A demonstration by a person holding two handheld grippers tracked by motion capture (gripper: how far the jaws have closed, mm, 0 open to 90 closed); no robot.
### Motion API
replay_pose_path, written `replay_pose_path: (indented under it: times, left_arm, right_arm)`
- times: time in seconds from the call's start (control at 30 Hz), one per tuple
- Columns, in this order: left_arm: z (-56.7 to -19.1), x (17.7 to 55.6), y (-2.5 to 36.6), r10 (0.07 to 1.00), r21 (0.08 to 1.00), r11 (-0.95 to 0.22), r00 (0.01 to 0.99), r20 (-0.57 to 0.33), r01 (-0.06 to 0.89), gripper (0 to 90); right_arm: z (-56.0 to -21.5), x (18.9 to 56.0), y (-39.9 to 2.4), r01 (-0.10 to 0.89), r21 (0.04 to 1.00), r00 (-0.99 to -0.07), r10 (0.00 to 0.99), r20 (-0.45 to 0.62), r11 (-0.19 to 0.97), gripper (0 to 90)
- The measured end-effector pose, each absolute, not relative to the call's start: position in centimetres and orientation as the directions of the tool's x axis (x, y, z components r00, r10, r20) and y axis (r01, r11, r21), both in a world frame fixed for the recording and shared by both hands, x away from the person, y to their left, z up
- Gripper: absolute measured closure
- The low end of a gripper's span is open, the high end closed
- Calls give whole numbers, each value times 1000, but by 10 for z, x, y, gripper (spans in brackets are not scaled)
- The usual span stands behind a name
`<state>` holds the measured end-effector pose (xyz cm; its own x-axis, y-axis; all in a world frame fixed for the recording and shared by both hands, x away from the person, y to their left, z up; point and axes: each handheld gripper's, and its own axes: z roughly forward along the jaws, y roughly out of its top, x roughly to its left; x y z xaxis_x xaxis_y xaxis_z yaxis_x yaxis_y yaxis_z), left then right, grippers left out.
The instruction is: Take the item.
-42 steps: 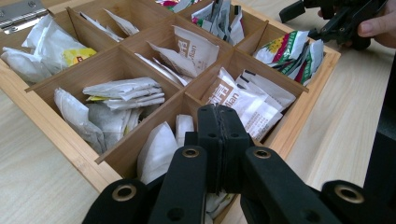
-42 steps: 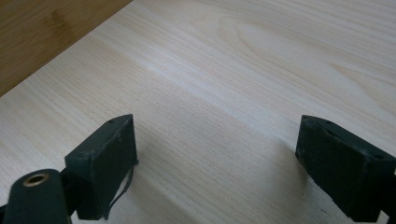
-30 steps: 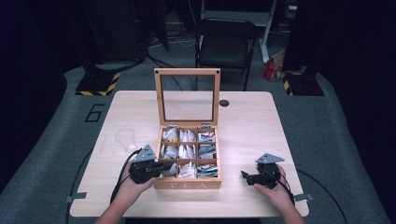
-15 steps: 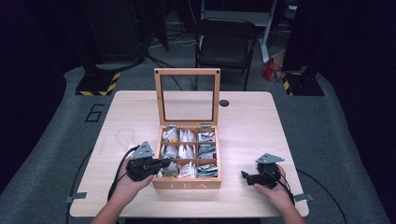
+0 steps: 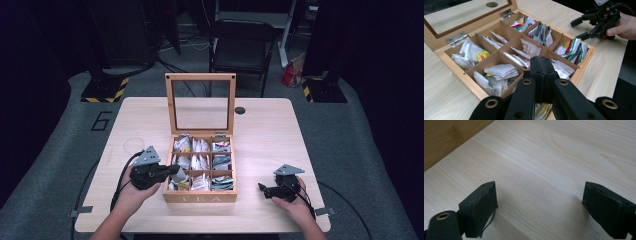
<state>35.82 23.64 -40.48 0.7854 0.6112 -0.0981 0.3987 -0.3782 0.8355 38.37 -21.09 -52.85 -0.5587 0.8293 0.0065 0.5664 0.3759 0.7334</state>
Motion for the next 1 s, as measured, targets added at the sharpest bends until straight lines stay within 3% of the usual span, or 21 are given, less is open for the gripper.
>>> replay_pose_path:
  times: [1.0]
  left_arm:
    - [-368,357,252,635,851,-376,771,-50,365,900]
  right_arm:
    - [-528,384,-211,567,733,-559,829,7,376,117]
